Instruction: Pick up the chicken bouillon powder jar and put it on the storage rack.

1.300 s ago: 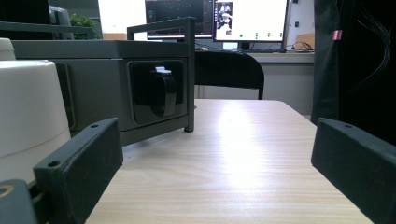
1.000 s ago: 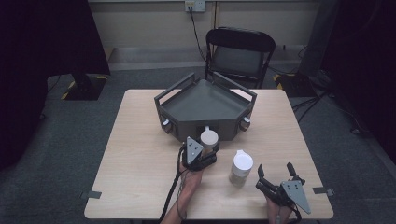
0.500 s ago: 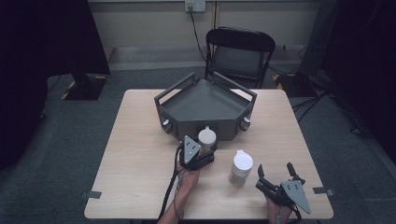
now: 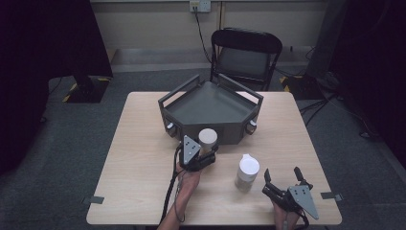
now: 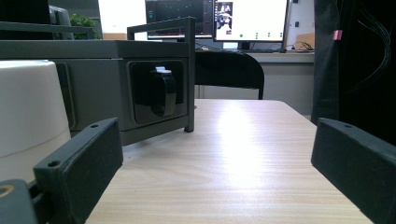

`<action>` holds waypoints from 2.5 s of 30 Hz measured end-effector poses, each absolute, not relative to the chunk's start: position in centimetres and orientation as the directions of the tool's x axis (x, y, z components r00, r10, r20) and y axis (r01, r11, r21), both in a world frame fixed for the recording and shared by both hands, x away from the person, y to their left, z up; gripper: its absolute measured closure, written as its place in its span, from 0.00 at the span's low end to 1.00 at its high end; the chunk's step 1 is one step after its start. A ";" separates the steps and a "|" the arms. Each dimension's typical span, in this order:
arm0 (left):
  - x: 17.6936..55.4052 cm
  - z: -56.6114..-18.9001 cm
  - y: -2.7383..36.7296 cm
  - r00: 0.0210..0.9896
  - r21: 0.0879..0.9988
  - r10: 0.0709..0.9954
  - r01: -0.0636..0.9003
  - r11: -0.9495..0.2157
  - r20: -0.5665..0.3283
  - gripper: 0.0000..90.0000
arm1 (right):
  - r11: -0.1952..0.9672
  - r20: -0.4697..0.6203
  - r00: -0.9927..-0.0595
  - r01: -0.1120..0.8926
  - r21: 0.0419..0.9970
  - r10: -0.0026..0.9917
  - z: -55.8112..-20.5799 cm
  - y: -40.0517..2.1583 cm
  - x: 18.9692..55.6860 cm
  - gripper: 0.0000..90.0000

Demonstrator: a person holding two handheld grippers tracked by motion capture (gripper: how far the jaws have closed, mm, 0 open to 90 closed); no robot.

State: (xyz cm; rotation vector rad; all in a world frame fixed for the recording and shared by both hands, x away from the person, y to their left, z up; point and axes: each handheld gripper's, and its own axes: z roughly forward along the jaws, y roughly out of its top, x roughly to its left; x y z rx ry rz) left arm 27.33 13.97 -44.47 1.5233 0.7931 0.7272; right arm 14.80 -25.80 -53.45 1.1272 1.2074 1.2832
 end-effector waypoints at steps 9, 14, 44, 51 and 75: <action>27.2 -43.7 14.2 0.568 0.996 0.823 0.072 -0.047 -0.002 0.38 | 0.001 -0.005 -0.063 -0.066 0.998 0.998 -53.4 -25.8 14.8 0.01; 27.0 -43.0 14.1 0.570 0.996 0.822 0.061 -0.064 0.018 0.38 | 0.002 -0.006 -0.062 -0.067 0.998 0.998 -53.5 -25.8 14.8 0.01; 28.0 -37.5 15.9 0.564 1.000 0.826 0.015 -0.027 0.014 0.38 | 0.001 -0.006 -0.063 -0.066 0.998 0.998 -53.4 -25.8 14.8 0.01; 29.2 -36.0 15.8 0.549 0.999 0.836 0.030 -0.019 -0.001 0.38 | 0.002 -0.006 -0.063 -0.066 0.998 0.998 -53.4 -25.8 14.8 0.01; 32.9 -32.1 14.2 0.476 0.997 0.879 0.056 -0.056 0.022 0.38 | 0.002 -0.006 -0.062 -0.066 0.998 0.998 -53.5 -25.8 14.8 0.01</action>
